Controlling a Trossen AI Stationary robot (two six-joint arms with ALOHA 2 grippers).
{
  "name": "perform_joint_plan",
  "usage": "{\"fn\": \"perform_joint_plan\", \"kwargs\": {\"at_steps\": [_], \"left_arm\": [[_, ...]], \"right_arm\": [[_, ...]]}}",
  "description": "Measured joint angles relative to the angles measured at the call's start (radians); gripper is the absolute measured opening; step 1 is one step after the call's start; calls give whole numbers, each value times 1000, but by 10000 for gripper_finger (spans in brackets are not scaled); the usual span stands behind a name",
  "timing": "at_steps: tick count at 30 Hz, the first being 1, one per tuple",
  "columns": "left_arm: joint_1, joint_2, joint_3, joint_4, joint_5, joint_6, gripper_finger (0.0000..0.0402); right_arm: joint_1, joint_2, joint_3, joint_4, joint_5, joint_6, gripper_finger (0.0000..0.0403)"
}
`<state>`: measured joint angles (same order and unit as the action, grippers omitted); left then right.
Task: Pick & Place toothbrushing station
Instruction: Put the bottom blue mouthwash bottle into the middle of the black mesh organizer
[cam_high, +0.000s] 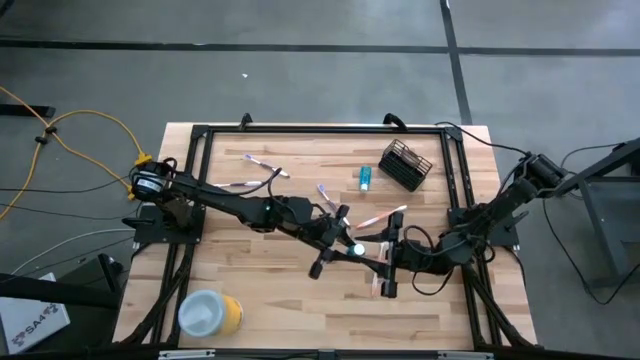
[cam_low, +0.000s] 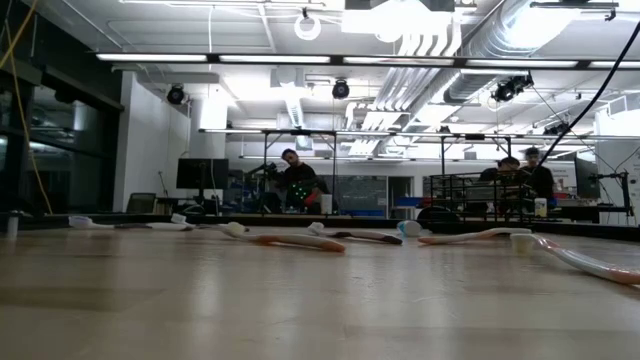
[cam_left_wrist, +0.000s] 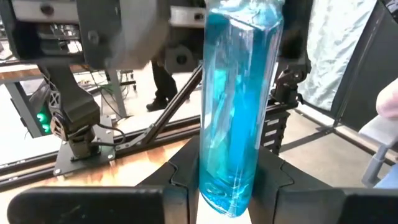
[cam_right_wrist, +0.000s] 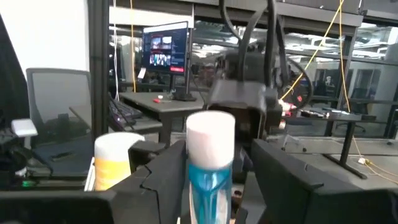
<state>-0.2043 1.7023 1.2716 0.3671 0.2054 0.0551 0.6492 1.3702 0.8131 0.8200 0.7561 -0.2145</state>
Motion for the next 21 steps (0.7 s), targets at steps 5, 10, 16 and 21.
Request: {"fn": "perform_joint_plan", "kwargs": {"at_steps": [5,10,16,21], "left_arm": [[-3,0,0,-22,-1,-19,83],[-3,0,0,-88,0,-59,83],[-13,0,0,-143,1,-71,83],[-28,0,0,-184,0,-77,83]], "right_arm": [[1,-11,0,-52,6,26,172],[1,-11,0,-146,8,100,172],[1,-11,0,-233,4,183,181],[-1,-11,0,-312,-11,269,193]]}}
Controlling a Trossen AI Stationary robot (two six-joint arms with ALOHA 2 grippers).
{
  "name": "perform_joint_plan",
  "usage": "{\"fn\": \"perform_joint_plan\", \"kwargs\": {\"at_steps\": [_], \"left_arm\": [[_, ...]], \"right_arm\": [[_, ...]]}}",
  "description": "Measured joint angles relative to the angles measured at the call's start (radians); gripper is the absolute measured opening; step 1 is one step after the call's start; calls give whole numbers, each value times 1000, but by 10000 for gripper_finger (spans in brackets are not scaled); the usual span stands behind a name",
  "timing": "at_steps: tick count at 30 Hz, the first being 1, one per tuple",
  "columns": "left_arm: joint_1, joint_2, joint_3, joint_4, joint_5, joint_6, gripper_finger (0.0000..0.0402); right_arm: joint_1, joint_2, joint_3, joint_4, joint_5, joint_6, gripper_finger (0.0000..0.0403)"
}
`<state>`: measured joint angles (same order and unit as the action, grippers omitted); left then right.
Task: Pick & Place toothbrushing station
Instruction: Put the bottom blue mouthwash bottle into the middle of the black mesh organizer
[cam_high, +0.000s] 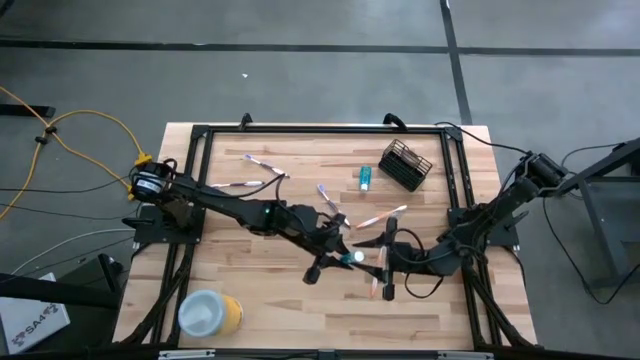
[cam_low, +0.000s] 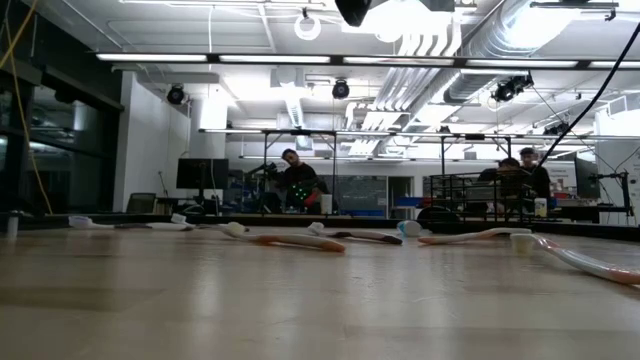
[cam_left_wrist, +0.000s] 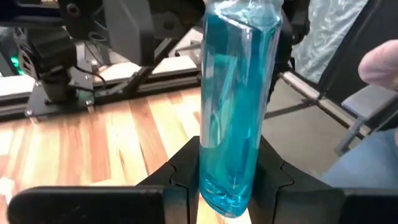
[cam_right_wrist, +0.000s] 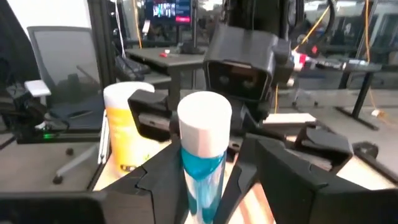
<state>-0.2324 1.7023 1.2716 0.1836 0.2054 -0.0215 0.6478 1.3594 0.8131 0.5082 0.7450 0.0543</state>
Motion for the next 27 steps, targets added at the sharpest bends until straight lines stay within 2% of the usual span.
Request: {"fn": "perform_joint_plan", "kwargs": {"at_steps": [10,15,27], "left_arm": [[-27,0,0,-68,-25,-13,83],[-35,0,0,-98,-27,-29,83],[-38,0,0,-119,-28,-40,83]], "right_arm": [[-3,2,0,-65,-58,101,196],[-34,6,0,-93,-132,161,200],[-87,13,0,-98,-237,189,200]]}}
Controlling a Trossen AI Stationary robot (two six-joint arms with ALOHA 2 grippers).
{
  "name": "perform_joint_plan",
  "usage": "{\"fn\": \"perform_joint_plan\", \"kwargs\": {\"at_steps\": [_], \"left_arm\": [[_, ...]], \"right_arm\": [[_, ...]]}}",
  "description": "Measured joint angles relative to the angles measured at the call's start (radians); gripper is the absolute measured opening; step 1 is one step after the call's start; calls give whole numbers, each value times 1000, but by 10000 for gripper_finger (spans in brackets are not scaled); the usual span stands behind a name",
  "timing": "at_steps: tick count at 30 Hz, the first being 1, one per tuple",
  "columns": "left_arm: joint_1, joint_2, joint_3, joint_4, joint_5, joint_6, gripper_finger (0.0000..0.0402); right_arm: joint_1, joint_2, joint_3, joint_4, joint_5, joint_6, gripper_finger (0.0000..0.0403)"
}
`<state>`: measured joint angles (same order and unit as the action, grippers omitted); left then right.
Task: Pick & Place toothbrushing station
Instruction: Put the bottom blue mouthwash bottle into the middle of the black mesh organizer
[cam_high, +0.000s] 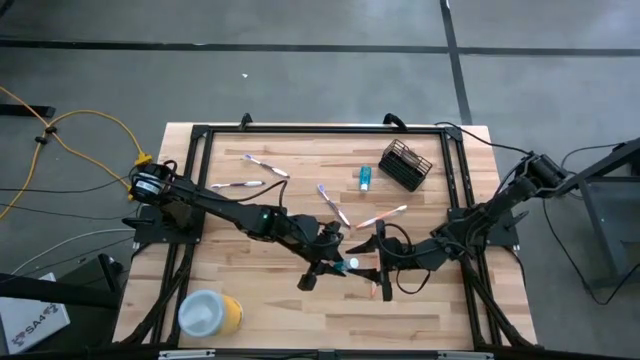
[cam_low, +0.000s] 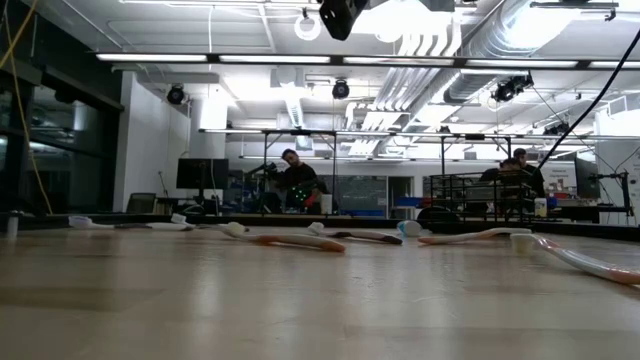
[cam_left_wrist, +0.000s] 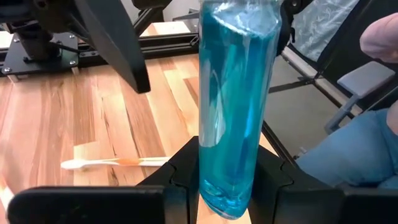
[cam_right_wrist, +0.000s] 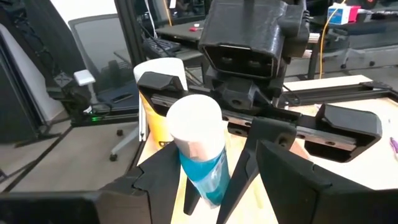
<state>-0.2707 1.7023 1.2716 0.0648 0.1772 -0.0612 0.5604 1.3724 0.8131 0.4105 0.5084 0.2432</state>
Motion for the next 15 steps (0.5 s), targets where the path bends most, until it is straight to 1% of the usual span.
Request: {"fn": "perform_joint_plan", "kwargs": {"at_steps": [7,15], "left_arm": [[-1,0,0,0,-28,3,83],[-1,0,0,-9,-31,3,83]], "right_arm": [[-17,28,0,34,-36,-1,200],[-18,28,0,43,-36,-11,194]]}}
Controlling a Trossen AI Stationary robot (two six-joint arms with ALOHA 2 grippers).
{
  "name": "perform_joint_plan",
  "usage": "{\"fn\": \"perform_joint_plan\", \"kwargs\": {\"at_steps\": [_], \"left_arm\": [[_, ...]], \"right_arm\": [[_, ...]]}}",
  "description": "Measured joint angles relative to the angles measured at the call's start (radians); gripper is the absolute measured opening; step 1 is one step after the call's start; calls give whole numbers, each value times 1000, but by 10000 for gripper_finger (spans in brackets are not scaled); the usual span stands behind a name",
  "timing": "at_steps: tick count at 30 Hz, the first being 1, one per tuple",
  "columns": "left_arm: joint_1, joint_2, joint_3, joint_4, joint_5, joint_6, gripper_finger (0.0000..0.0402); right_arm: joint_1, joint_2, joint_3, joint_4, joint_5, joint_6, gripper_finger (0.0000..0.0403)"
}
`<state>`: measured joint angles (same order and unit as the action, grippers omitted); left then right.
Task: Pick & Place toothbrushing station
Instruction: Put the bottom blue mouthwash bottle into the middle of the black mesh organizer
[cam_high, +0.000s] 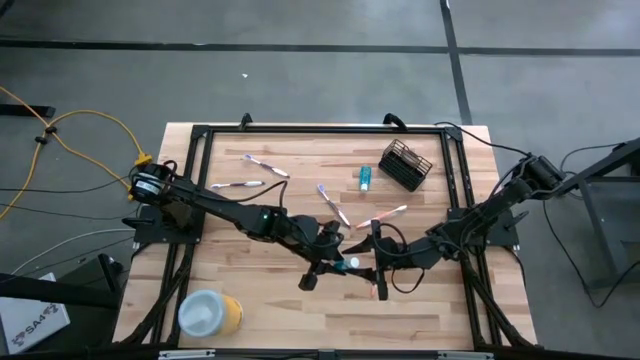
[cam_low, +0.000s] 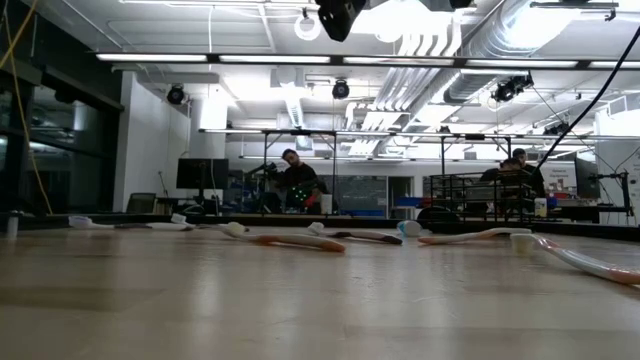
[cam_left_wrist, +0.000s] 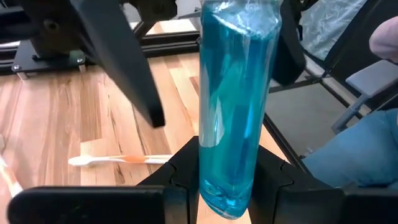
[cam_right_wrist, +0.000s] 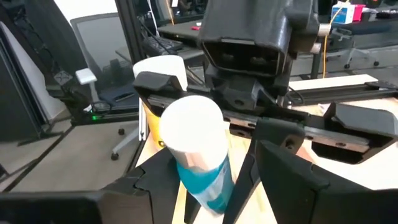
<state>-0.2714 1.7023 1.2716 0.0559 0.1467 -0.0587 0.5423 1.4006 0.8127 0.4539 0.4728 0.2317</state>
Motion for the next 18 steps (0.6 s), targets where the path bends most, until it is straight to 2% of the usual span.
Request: {"fn": "perform_joint_plan", "kwargs": {"at_steps": [18], "left_arm": [[0,0,0,-27,-2,-2,83]], "right_arm": [[1,0,0,7,-5,-16,167]]}}
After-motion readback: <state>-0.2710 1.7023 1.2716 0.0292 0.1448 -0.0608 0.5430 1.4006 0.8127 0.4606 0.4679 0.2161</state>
